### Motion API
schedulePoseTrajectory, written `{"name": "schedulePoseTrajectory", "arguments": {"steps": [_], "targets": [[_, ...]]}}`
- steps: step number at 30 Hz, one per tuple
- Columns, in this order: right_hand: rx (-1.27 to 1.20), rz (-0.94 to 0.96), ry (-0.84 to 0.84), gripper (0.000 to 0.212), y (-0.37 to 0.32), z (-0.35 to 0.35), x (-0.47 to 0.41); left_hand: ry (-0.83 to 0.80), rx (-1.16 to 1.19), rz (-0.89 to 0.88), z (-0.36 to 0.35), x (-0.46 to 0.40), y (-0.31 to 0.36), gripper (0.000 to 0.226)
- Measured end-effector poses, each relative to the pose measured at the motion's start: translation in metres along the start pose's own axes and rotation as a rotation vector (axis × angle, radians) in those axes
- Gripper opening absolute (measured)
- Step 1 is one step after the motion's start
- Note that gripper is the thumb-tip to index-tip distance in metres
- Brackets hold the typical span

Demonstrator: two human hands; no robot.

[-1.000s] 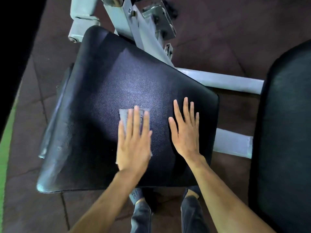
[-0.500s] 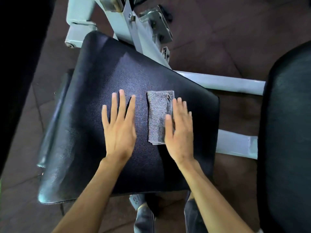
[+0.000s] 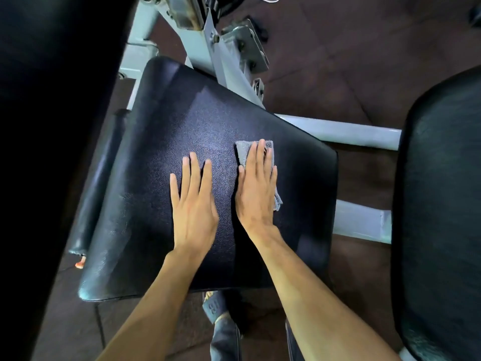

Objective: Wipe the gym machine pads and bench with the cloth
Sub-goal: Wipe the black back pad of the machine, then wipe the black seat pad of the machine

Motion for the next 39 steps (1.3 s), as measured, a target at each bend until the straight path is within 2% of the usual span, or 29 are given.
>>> {"name": "schedulePoseTrajectory", "arguments": {"steps": [6, 10, 13, 16, 21, 28, 34, 39], "targets": [[-0.387, -0.076, -0.203, 0.051, 0.016, 0.034, 0.033, -0.155, -0.012, 0.004, 0.009, 0.050, 0.015, 0.054], [-0.392, -0.216, -0.341, 0.051, 0.033, 0.065, 0.083, -0.328, -0.029, 0.020, 0.024, 0.088, 0.036, 0.054], [-0.376, -0.298, -0.353, 0.051, 0.041, 0.101, 0.130, -0.451, -0.064, -0.104, 0.036, 0.125, 0.065, 0.055], [-0.314, -0.353, -0.345, 0.049, 0.052, 0.132, 0.185, -0.655, -0.062, -0.188, 0.043, 0.162, 0.085, 0.053], [-0.353, -0.434, -0.243, 0.047, 0.080, 0.164, 0.279, -0.744, -0.133, -0.523, 0.064, 0.214, 0.135, 0.054], [-0.492, -0.828, 0.063, 0.046, 0.123, 0.196, 0.470, -0.848, -0.211, -1.047, 0.072, 0.319, 0.202, 0.046], [-0.691, -1.131, 0.406, 0.045, 0.131, 0.200, 0.661, -0.985, -0.371, -1.413, 0.078, 0.469, 0.258, 0.040], [-0.764, -1.314, 0.606, 0.043, 0.133, 0.188, 0.812, -1.041, -0.406, -1.637, 0.084, 0.624, 0.286, 0.044]]}}
Point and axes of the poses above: each hand's wrist, its own x-axis away from the middle knuckle, its own z-axis out of the back of the hand, y = z × x, the point moved 9 cm from there along -x, towards the middle knuckle, and after that the axes turned 5 degrees about x, right-handed, at the moved point
